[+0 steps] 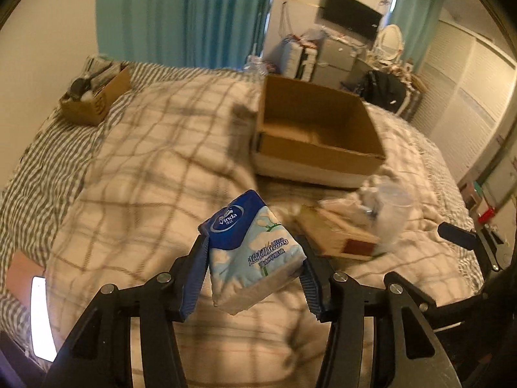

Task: Organize objects
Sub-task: 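Grasp the tissue pack with the left tool while the right tool grasps the red medicine box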

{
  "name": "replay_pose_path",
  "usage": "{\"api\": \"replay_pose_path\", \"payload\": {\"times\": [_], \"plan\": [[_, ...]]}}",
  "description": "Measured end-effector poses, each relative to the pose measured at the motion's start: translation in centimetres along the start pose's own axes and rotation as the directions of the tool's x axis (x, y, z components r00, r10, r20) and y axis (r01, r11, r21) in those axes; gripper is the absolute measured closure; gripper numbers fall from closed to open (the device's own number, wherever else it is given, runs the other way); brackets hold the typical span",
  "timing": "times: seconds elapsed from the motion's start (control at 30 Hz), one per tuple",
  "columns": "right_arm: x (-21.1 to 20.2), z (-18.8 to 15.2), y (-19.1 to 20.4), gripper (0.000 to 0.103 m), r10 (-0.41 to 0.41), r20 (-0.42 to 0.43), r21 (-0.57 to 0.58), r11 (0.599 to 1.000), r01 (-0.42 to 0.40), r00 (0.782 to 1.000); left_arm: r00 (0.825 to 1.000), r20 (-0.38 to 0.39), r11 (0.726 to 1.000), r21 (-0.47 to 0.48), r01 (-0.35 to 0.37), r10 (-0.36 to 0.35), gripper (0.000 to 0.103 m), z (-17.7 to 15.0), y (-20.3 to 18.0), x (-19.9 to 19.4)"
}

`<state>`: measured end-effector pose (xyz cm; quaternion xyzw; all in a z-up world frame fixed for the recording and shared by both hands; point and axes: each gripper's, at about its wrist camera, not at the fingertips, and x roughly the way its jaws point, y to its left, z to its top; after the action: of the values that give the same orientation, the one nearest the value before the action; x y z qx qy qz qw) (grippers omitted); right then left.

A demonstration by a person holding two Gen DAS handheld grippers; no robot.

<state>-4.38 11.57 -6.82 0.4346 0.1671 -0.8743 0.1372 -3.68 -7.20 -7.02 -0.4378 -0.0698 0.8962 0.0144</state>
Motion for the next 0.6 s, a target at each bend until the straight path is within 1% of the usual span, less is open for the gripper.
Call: {"api": "replay_pose_path", "payload": {"times": [0.1,0.23,0.33,0.37,0.4,0.43,0.47,0.5,0.53,0.57,0.6], "plan": [[1.9,0.9,2.3,0.001,0.008,-0.036,-0.076,0.997,-0.011,0.999,1.0,-0.022,1.0,-0.015,-0.011,0.01,0.049,-0.3,1.2,0.9],[5.0,1.9,4.1,0.001,0.019,-0.095,-0.141,0.989,-0.032,0.995,0.999,-0.033,1.0,-0.016,-0.01,0.009,0.049,-0.4,2.1,1.6],[8.0,2.5,5.4,0.01,-0.005,-0.156,-0.184,0.983,-0.024,0.988,0.999,-0.034,1.0,-0.014,-0.006,0.006,0.049,-0.4,2.4,1.9],[8.7,2.6,5.5,0.015,-0.019,-0.172,-0.193,0.981,-0.015,0.985,0.999,-0.033,1.0,-0.014,-0.003,0.003,0.049,-0.4,2.5,1.9],[9.6,2.5,5.6,0.022,-0.041,-0.196,-0.201,0.98,0.0,0.98,0.999,-0.034,1.0,-0.014,0.0,0.0,0.049,-0.4,2.6,2.0],[10.4,2.4,5.7,0.026,-0.073,-0.217,-0.209,0.977,0.026,0.973,0.999,-0.035,1.0,-0.01,0.002,-0.002,0.049,-0.5,2.6,2.0],[10.7,2.3,5.7,0.033,-0.095,-0.223,-0.213,0.976,0.047,0.97,0.999,-0.036,1.0,-0.007,0.002,-0.002,0.049,-0.5,2.6,2.0],[10.8,2.3,5.7,0.04,-0.108,-0.218,-0.211,0.976,0.062,0.97,0.999,-0.038,1.0,-0.002,0.003,-0.003,0.049,-0.5,2.6,2.0],[10.5,2.4,5.6,0.045,-0.111,-0.207,-0.206,0.976,0.067,0.972,0.999,-0.039,1.0,0.001,0.003,-0.003,0.049,-0.5,2.6,2.0],[10.2,2.5,5.4,0.049,-0.107,-0.193,-0.198,0.978,0.068,0.975,0.999,-0.042,1.0,0.002,0.005,-0.005,0.049,-0.6,2.5,2.1],[9.8,2.6,5.3,0.055,-0.099,-0.178,-0.19,0.98,0.064,0.979,0.999,-0.043,1.0,0.002,0.005,-0.005,0.049,-0.6,2.5,2.1]]}}
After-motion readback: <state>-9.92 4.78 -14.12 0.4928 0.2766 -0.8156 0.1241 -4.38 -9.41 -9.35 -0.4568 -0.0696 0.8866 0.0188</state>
